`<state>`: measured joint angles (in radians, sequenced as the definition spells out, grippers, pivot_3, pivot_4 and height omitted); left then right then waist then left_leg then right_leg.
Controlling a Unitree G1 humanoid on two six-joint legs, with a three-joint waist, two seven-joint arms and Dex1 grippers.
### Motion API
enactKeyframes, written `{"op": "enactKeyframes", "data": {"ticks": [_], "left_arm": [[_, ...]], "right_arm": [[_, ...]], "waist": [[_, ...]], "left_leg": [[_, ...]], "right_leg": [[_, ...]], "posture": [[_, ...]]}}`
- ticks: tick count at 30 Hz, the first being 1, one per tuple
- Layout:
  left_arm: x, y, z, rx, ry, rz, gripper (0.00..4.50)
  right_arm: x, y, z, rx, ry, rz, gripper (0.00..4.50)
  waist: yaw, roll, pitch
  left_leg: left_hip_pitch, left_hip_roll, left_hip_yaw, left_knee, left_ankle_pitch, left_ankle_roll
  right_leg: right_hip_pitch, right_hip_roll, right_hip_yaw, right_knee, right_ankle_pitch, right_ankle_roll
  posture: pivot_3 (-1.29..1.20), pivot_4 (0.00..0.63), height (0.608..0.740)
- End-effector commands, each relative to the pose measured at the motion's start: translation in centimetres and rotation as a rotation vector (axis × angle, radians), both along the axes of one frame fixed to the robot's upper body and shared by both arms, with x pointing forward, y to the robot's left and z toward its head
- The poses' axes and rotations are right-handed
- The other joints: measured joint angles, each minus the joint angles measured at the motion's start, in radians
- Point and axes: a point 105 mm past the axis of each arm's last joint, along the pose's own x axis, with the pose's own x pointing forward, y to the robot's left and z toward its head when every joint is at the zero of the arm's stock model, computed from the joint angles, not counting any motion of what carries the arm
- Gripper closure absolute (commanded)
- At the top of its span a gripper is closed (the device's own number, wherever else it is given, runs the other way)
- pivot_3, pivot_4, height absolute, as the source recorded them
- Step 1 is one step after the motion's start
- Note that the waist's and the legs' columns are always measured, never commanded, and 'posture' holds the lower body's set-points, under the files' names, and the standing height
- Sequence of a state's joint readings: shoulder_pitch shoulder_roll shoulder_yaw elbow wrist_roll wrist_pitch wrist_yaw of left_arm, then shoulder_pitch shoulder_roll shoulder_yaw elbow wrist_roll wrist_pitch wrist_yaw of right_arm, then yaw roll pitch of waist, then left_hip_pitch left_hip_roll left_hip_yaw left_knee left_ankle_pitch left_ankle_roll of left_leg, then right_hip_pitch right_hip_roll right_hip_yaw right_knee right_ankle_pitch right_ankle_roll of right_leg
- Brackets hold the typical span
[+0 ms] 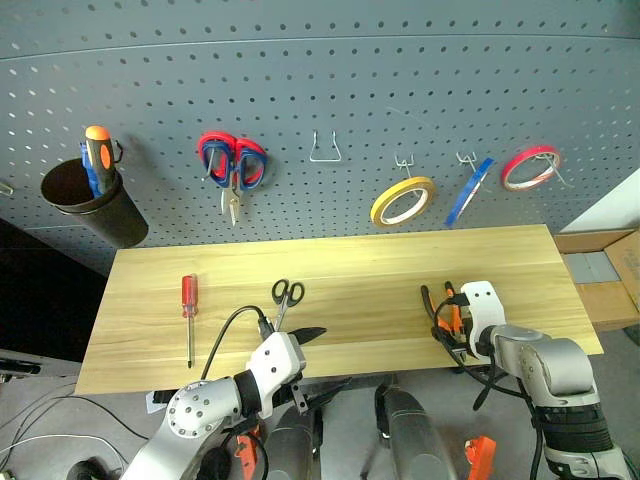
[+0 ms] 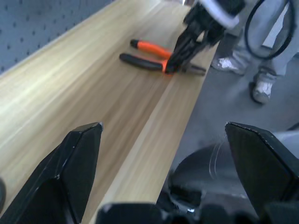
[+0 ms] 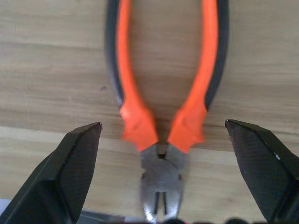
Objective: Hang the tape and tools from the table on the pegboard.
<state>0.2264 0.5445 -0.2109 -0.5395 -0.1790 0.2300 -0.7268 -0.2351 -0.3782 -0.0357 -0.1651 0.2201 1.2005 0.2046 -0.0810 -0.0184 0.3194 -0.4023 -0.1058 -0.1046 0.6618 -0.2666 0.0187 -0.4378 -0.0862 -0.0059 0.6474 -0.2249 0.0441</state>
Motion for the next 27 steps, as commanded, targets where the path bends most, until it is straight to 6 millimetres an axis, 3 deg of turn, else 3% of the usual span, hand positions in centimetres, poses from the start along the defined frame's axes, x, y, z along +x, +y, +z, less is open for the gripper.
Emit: {"op": "enactKeyframes", "data": {"ticks": [1, 4, 11, 15, 17, 20, 22, 27], "left_arm": [[-0.4, -0.5, 0.9, -0.024, -0.014, -0.008, 0.00], [0.0, -0.2, 1.0, -0.020, -0.016, 0.007, 0.00], [0.5, -0.1, 1.1, -0.022, -0.008, 0.014, 0.00], [0.8, 0.4, 1.1, -0.015, -0.008, 0.020, 0.00], [1.7, 1.0, 2.1, -0.041, -0.031, 0.058, 0.00], [2.9, 2.0, 3.8, -0.078, -0.088, 0.104, 0.00], [3.8, 3.0, 5.1, -0.111, -0.134, 0.163, 0.00], [6.9, 6.8, 9.9, -0.328, -0.282, 0.402, 0.00]], "right_arm": [[1.3, 0.5, 0.3, 0.014, -0.037, -0.010, 0.08], [1.5, 0.3, -0.2, 0.005, -0.018, -0.033, 0.25], [0.3, -0.1, -0.6, 0.028, 0.064, -0.044, 2.15], [-0.2, -0.5, 0.4, 0.003, 0.062, 0.007, 2.15], [-1.1, 1.7, 3.7, 0.104, -0.056, 0.247, 2.15], [-4.4, 6.4, 10.4, 0.300, -0.333, 0.698, 2.15], [-5.2, 7.4, 13.6, 0.396, -0.445, 0.803, 2.15], [-2.8, 10.5, 23.7, 0.680, -0.762, 0.874, 2.15]], "waist": [[-0.002, 0.001, 0.002], [-0.002, 0.000, 0.003], [0.001, 0.000, 0.003], [0.001, 0.000, 0.003], [0.005, 0.001, 0.004], [0.013, 0.005, 0.005], [0.005, 0.005, 0.005], [0.002, 0.002, 0.003]], "left_leg": [[0.000, 0.000, 0.000, 0.000, 0.000, 0.000], [0.000, 0.000, 0.000, 0.000, 0.000, 0.000], [0.000, 0.000, -0.001, -0.001, 0.000, 0.000], [0.000, 0.000, -0.002, -0.001, 0.000, 0.000], [-0.001, 0.000, -0.002, -0.001, 0.000, 0.000], [-0.007, -0.001, -0.003, 0.000, 0.000, 0.000], [-0.006, 0.001, -0.003, 0.001, 0.000, -0.001], [-0.004, 0.001, -0.001, 0.003, 0.001, -0.002]], "right_leg": [[0.000, 0.000, 0.000, 0.000, 0.000, 0.000], [0.000, 0.000, 0.000, 0.000, 0.000, 0.000], [0.000, 0.000, -0.001, -0.001, 0.000, 0.000], [0.000, 0.000, -0.002, -0.001, 0.000, 0.000], [0.000, 0.000, -0.002, -0.001, 0.000, 0.000], [-0.005, 0.000, -0.003, -0.002, 0.000, 0.001], [-0.005, 0.001, -0.004, -0.001, 0.000, 0.001], [-0.003, 0.003, -0.004, -0.002, 0.004, 0.005]], "posture": [[-0.11, 0.392, 0.740], [-0.11, 0.389, 0.740], [-0.11, 0.381, 0.740], [-0.12, 0.368, 0.740], [-0.12, 0.351, 0.740], [-0.12, 0.323, 0.740], [-0.12, 0.311, 0.740], [-0.09, 0.282, 0.740]]}}
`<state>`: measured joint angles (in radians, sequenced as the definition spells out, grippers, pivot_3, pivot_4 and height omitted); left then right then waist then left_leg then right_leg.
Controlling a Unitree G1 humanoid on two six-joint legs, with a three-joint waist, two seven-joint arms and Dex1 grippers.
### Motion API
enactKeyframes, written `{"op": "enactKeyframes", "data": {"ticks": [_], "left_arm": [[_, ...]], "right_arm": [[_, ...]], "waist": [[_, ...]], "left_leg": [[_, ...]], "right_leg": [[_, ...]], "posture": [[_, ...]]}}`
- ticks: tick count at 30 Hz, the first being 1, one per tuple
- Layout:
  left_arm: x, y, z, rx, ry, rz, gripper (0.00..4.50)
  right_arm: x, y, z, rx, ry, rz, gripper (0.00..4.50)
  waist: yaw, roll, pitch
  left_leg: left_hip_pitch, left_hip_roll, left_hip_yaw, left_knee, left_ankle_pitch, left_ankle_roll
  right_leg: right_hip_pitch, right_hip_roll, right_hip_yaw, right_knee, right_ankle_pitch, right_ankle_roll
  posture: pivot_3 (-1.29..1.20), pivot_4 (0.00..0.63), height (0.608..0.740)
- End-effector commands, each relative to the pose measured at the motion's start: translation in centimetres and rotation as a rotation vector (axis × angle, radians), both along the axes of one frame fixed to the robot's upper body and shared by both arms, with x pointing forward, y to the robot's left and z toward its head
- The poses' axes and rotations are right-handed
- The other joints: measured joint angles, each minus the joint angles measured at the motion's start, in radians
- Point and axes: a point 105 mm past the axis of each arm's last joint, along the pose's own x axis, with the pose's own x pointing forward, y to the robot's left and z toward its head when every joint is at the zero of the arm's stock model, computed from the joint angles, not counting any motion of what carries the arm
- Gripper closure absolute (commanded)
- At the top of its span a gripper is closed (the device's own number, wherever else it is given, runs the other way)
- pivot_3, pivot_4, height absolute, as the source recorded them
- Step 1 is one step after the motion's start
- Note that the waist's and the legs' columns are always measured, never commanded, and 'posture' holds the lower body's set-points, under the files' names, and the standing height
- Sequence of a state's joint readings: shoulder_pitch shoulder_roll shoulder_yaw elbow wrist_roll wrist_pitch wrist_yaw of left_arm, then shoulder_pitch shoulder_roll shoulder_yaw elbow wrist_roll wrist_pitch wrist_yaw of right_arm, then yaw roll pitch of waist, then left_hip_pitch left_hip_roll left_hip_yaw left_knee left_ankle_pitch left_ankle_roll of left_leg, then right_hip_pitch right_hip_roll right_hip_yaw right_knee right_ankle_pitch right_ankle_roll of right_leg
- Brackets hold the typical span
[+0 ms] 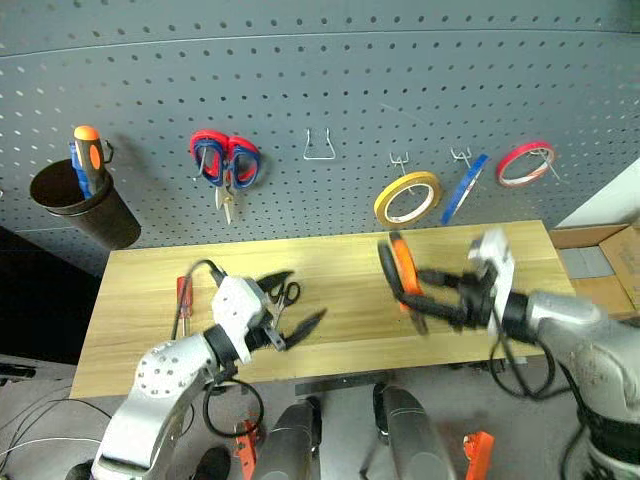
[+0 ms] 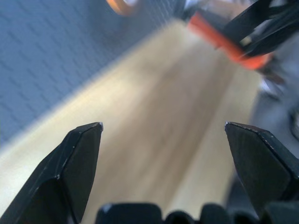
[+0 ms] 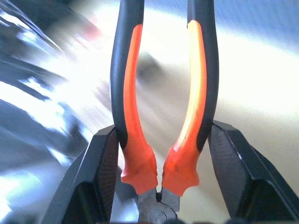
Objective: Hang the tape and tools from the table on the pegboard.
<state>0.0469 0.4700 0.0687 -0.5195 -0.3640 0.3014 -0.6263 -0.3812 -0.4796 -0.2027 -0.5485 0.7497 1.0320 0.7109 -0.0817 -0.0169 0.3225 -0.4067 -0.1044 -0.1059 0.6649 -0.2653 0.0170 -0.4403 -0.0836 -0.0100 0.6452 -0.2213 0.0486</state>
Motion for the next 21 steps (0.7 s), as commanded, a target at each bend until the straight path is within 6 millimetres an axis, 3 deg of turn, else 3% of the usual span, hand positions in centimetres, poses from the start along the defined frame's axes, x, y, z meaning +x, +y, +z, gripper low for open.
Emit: {"op": "enactKeyframes", "data": {"ticks": [1, 5, 8, 10, 14, 21], "left_arm": [[1.5, 2.6, 3.3, -0.138, -0.116, 0.139, 0.00], [1.2, 2.0, 4.1, -0.110, -0.203, 0.133, 0.00], [1.2, 1.6, 5.0, -0.119, -0.272, 0.162, 0.00], [1.2, 1.2, 5.0, -0.110, -0.293, 0.164, 0.00], [1.6, 0.9, 5.0, -0.134, -0.319, 0.201, 0.00], [2.0, 0.8, 3.8, -0.134, -0.304, 0.214, 0.00]], "right_arm": [[0.4, 1.5, 7.3, 0.209, -0.181, 0.084, 2.15], [0.7, 2.4, 13.0, 0.370, -0.310, 0.145, 2.15], [1.4, 3.0, 15.0, 0.401, -0.375, 0.115, 2.15], [2.1, 3.7, 15.3, 0.381, -0.395, 0.082, 2.15], [3.5, 6.6, 13.1, 0.083, -0.534, 0.011, 2.15], [5.3, 8.5, 14.2, 0.067, -0.742, -0.112, 2.15]], "waist": [[0.006, 0.000, 0.000], [0.027, -0.004, -0.009], [0.048, -0.008, -0.015], [0.052, -0.010, -0.018], [0.053, -0.011, -0.035], [0.050, -0.012, -0.043]], "left_leg": [[0.000, -0.001, 0.000, 0.000, 0.001, 0.000], [-0.001, -0.002, 0.000, -0.002, 0.004, -0.005], [-0.006, -0.003, -0.001, -0.002, 0.004, -0.005], [-0.012, -0.005, 0.000, -0.001, 0.004, -0.005], [-0.014, -0.006, 0.005, 0.000, 0.004, -0.005], [-0.011, -0.005, 0.005, 0.001, 0.007, -0.007]], "right_leg": [[0.000, 0.000, 0.000, 0.000, 0.001, 0.000], [-0.002, -0.001, 0.000, 0.000, 0.003, -0.002], [-0.007, -0.003, -0.001, -0.001, 0.003, -0.002], [-0.014, -0.004, -0.001, -0.001, 0.003, -0.002], [-0.016, -0.005, -0.001, 0.000, 0.003, -0.002], [-0.016, -0.004, -0.001, 0.004, 0.007, -0.005]], "posture": [[-0.08, 0.277, 0.740], [-0.06, 0.237, 0.740], [-0.05, 0.220, 0.740], [-0.05, 0.213, 0.740], [-0.05, 0.193, 0.740], [-0.06, 0.193, 0.740]]}}
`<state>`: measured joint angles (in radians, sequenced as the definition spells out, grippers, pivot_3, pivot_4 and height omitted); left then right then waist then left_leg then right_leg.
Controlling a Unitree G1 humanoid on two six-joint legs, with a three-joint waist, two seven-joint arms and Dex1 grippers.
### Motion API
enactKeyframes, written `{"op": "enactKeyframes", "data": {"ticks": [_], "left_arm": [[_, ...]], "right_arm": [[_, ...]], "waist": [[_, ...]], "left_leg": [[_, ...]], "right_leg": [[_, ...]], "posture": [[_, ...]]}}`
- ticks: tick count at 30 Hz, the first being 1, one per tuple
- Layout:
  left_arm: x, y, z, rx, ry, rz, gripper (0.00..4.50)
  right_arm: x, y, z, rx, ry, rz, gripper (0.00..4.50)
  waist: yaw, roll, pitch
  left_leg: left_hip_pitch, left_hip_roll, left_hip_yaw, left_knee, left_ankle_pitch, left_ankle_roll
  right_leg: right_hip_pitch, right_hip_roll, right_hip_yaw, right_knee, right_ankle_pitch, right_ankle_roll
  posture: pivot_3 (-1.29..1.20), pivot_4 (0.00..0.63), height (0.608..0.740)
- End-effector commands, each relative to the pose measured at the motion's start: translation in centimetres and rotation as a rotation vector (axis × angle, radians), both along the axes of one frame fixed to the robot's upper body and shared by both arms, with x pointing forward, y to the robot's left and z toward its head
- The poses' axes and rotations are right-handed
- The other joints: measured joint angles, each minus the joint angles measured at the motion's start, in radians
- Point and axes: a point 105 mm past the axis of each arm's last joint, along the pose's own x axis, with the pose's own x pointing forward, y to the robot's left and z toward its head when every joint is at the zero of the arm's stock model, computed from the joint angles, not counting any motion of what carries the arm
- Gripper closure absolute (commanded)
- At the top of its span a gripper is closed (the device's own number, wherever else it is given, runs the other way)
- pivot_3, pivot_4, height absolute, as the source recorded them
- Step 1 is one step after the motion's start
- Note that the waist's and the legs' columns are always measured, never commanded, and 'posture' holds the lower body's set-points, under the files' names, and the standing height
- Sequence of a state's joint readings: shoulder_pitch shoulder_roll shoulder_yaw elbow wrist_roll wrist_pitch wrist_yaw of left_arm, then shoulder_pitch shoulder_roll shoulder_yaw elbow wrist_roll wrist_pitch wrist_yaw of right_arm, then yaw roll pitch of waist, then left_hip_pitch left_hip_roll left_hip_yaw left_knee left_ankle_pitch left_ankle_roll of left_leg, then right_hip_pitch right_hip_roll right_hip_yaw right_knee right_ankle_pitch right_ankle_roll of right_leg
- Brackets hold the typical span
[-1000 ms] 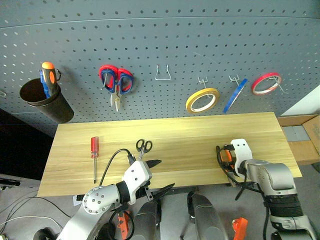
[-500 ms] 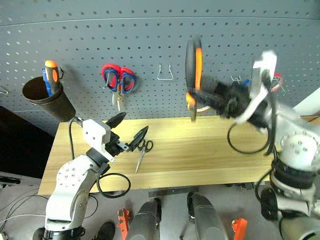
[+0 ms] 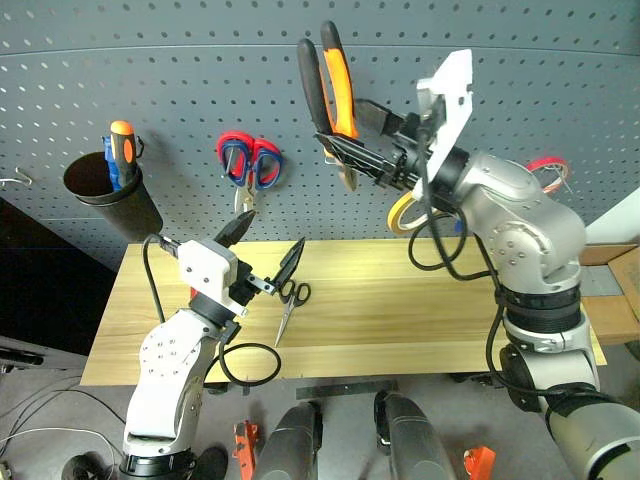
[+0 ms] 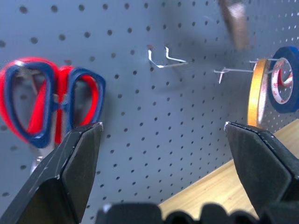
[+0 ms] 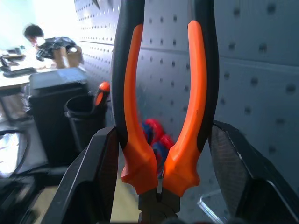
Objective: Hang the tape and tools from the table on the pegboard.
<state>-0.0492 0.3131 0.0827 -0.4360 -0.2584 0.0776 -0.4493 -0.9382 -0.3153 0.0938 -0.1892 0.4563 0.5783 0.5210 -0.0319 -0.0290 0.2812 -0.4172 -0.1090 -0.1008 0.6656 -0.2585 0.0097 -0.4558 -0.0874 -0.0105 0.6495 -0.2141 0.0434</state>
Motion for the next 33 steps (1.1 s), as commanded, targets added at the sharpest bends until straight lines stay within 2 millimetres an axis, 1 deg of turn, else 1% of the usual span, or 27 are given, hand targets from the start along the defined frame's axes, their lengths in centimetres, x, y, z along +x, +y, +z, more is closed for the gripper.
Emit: {"op": "enactKeyframes", "data": {"ticks": [1, 3, 5, 8, 13, 15, 17, 21, 26, 33], "left_arm": [[-0.3, 0.0, 0.2, 0.003, -0.034, 0.008, 0.00], [-0.3, 0.0, 0.2, -0.007, -0.032, 0.004, 0.00], [-0.4, -0.2, 0.3, -0.013, -0.028, -0.005, 0.00], [-0.5, -0.2, 0.5, -0.023, -0.030, 0.000, 0.00], [-0.8, 0.2, 0.4, -0.009, -0.022, 0.021, 0.00], [-1.0, 0.2, 0.3, -0.005, -0.019, 0.025, 0.00], [-1.4, 0.4, 0.3, -0.003, -0.009, 0.033, 0.00], [-1.9, 1.0, 0.3, 0.010, 0.001, 0.057, 0.00], [-2.2, 1.4, 0.4, 0.025, 0.006, 0.071, 0.00], [-2.4, 1.6, 0.4, 0.040, 0.012, 0.085, 0.00]], "right_arm": [[-0.3, 0.7, 2.6, 0.032, -0.201, -0.043, 2.15], [0.0, 1.2, 3.4, 0.081, -0.249, -0.057, 2.15], [0.5, 1.7, 3.7, 0.102, -0.283, -0.074, 2.15], [1.4, 2.3, 3.2, 0.095, -0.327, -0.106, 2.15], [1.7, 3.4, 3.1, 0.159, -0.351, -0.116, 2.15], [2.1, 3.5, 2.7, 0.175, -0.351, -0.136, 2.15], [2.6, 3.7, 1.8, 0.174, -0.343, -0.158, 2.15], [3.8, 3.2, 0.6, 0.214, -0.292, -0.208, 2.15], [4.9, 2.4, -0.4, 0.206, -0.324, -0.299, 2.15], [5.2, 2.0, -0.8, 0.233, -0.329, -0.344, 2.15]], "waist": [[-0.001, -0.001, -0.004], [-0.002, 0.000, -0.007], [-0.003, 0.000, -0.007], [-0.002, 0.000, -0.007], [-0.001, 0.000, -0.007], [-0.001, 0.000, -0.007], [-0.001, 0.000, -0.007], [0.002, 0.000, -0.007], [0.004, 0.000, -0.007], [0.005, 0.000, -0.007]], "left_leg": [[0.000, 0.000, 0.000, 0.000, 0.001, 0.000], [0.001, 0.000, 0.000, 0.000, 0.001, 0.000], [0.001, 0.000, 0.001, 0.000, 0.001, 0.000], [0.001, 0.000, 0.001, 0.000, 0.001, 0.000], [0.001, 0.000, 0.001, 0.000, 0.001, 0.000], [0.001, 0.001, 0.000, 0.000, 0.001, 0.000], [0.001, 0.001, 0.000, 0.000, 0.001, 0.000], [0.001, 0.001, 0.000, 0.000, 0.001, 0.000], [0.001, 0.001, 0.000, 0.000, 0.001, -0.001], [0.002, 0.001, 0.000, 0.001, 0.002, -0.001]], "right_leg": [[0.000, 0.000, 0.000, 0.000, 0.001, 0.000], [0.000, 0.000, 0.000, 0.000, 0.001, 0.000], [0.000, 0.000, 0.000, 0.000, 0.001, 0.000], [0.000, 0.000, 0.000, 0.000, 0.001, 0.000], [0.000, 0.001, 0.000, 0.000, 0.001, 0.000], [0.000, 0.001, 0.000, 0.000, 0.001, 0.000], [0.000, 0.001, 0.000, 0.000, 0.001, 0.000], [0.000, 0.001, 0.000, 0.001, 0.001, 0.000], [0.000, 0.001, 0.000, 0.001, 0.001, 0.000], [0.000, 0.001, 0.001, 0.003, 0.001, 0.000]], "posture": [[-0.06, 0.193, 0.740], [-0.06, 0.193, 0.740], [-0.06, 0.199, 0.740], [-0.05, 0.205, 0.740], [-0.02, 0.223, 0.740], [-0.01, 0.227, 0.740], [0.01, 0.230, 0.740], [0.04, 0.231, 0.740], [0.06, 0.227, 0.740], [0.08, 0.223, 0.740]]}}
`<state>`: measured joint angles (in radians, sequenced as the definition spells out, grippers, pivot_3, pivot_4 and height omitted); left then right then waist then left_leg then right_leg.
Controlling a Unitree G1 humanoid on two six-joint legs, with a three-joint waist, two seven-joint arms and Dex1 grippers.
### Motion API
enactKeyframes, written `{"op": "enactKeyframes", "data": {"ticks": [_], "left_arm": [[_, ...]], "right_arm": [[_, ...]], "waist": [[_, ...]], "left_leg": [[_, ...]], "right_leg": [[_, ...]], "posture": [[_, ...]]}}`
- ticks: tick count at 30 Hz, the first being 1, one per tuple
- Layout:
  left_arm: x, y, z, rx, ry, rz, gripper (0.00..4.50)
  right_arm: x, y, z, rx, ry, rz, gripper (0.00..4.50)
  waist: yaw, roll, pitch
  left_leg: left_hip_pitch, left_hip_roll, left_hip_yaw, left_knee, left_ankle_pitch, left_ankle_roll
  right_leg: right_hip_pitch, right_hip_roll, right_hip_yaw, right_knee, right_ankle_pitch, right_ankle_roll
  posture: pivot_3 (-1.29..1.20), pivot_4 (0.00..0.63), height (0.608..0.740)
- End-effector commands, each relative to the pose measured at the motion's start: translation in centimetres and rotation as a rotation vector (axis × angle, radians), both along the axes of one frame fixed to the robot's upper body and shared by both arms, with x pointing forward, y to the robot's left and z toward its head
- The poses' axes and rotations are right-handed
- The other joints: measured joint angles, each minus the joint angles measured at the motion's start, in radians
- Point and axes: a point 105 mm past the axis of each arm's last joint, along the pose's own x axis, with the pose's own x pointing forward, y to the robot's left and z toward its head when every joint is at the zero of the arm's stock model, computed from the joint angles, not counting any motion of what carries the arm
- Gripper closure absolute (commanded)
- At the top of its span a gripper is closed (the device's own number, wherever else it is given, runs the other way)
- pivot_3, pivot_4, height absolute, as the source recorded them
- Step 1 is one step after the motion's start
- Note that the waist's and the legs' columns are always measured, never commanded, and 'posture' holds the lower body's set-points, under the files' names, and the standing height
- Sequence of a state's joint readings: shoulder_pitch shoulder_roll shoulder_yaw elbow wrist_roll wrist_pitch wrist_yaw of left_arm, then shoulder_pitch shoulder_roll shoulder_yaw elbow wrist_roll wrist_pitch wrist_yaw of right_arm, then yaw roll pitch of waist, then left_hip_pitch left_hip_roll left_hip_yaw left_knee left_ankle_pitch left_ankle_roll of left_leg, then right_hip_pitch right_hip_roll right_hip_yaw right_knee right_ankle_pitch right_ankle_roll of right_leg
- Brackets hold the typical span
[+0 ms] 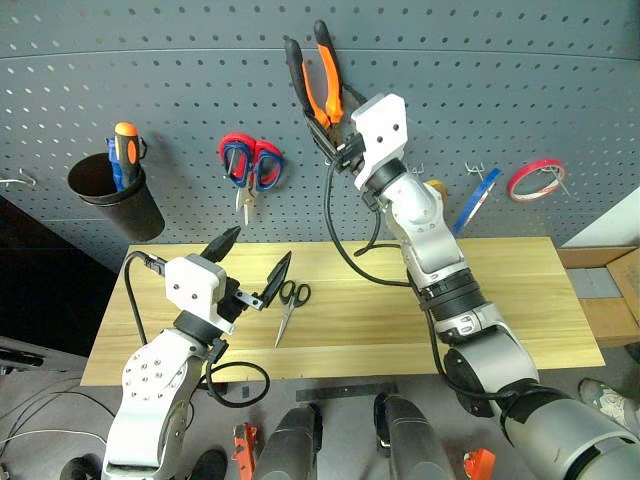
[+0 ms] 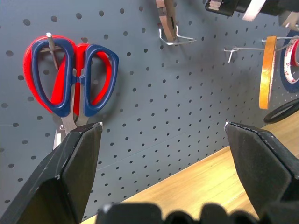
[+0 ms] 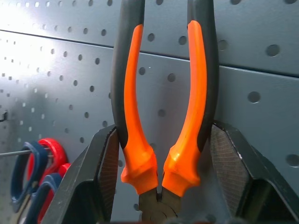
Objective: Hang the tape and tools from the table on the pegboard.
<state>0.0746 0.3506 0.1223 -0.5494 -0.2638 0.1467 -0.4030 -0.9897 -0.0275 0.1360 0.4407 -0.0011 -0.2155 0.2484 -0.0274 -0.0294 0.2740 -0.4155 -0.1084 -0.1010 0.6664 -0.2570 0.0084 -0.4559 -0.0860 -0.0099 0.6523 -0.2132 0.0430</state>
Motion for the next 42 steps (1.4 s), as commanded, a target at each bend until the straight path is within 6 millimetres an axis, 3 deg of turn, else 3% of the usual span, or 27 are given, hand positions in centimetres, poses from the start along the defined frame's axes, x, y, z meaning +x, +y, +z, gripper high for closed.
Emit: {"op": "enactKeyframes", "data": {"ticks": [1, 12, 15, 20, 24, 28, 35, 40, 42], "left_arm": [[-0.6, 0.1, 1.3, 0.015, -0.051, 0.003, 0.00], [-0.4, 0.4, 0.8, 0.037, -0.038, 0.014, 0.00], [-0.3, 0.6, 0.7, 0.044, -0.033, 0.018, 0.00], [-0.4, 0.6, 0.2, 0.062, -0.008, -0.002, 0.00], [0.2, 2.4, -0.4, 0.082, 0.019, 0.052, 0.00], [0.4, 3.0, -1.7, 0.054, 0.097, 0.057, 0.00], [0.0, 3.4, -7.0, 0.061, 0.329, 0.055, 0.00], [0.5, 4.5, -11.2, 0.133, 0.573, 0.113, 0.00], [0.8, 4.2, -12.7, 0.204, 0.656, 0.117, 0.00]], "right_arm": [[-0.6, -0.9, 1.3, 0.064, -0.058, -0.021, 2.15], [-0.4, -0.6, -1.9, 0.023, 0.023, -0.080, 2.15], [-0.1, -1.1, -2.1, 0.048, 0.047, -0.093, 1.16], [0.0, -1.4, -2.4, 0.058, 0.072, -0.104, 0.03], [-0.3, -1.7, -3.7, 0.079, 0.191, -0.047, 0.03], [-1.0, -3.6, -5.4, 0.052, 0.292, 0.005, 0.03], [-3.8, -6.2, -10.5, -0.165, 0.435, 0.065, 0.03], [-10.8, -5.4, -17.1, -0.506, 0.725, 0.398, 0.03], [-12.6, -5.4, -19.1, -0.604, 0.789, 0.449, 0.03]], "waist": [[0.001, 0.000, 0.000], [0.000, 0.000, 0.000], [0.000, 0.000, 0.000], [0.001, 0.000, 0.000], [0.001, 0.000, 0.000], [0.002, 0.000, 0.000], [0.001, 0.000, 0.000], [-0.001, 0.000, 0.000], [-0.001, 0.000, 0.000]], "left_leg": [[0.000, 0.000, 0.000, 0.000, 0.000, 0.000], [0.001, 0.000, 0.001, 0.000, 0.000, 0.000], [0.001, 0.000, 0.001, 0.000, 0.000, 0.000], [0.002, -0.001, 0.001, 0.002, 0.000, 0.000], [0.002, -0.001, 0.001, 0.004, 0.000, 0.000], [0.002, -0.001, 0.001, 0.005, 0.000, 0.000], [0.002, -0.001, 0.000, 0.008, -0.001, 0.002], [0.003, -0.001, -0.001, 0.010, -0.004, 0.007], [0.003, -0.001, 0.000, 0.011, -0.005, 0.008]], "right_leg": [[0.000, 0.000, 0.000, 0.001, 0.000, 0.000], [-0.001, 0.000, 0.001, 0.004, 0.000, 0.000], [-0.001, 0.000, 0.001, 0.005, 0.000, 0.000], [0.001, 0.000, 0.001, 0.005, 0.000, 0.000], [0.001, 0.000, 0.001, 0.007, 0.000, 0.000], [0.001, 0.000, 0.001, 0.007, 0.000, 0.000], [0.003, -0.001, 0.001, 0.006, 0.000, 0.000], [0.006, -0.001, 0.000, 0.005, -0.001, 0.000], [0.007, -0.001, -0.001, 0.005, -0.001, 0.000]], "posture": [[0.08, 0.221, 0.740], [0.07, 0.237, 0.740], [0.07, 0.241, 0.740], [0.06, 0.241, 0.740], [0.05, 0.251, 0.740], [0.03, 0.258, 0.740], [0.00, 0.243, 0.740], [-0.03, 0.252, 0.740], [-0.03, 0.256, 0.740]]}}
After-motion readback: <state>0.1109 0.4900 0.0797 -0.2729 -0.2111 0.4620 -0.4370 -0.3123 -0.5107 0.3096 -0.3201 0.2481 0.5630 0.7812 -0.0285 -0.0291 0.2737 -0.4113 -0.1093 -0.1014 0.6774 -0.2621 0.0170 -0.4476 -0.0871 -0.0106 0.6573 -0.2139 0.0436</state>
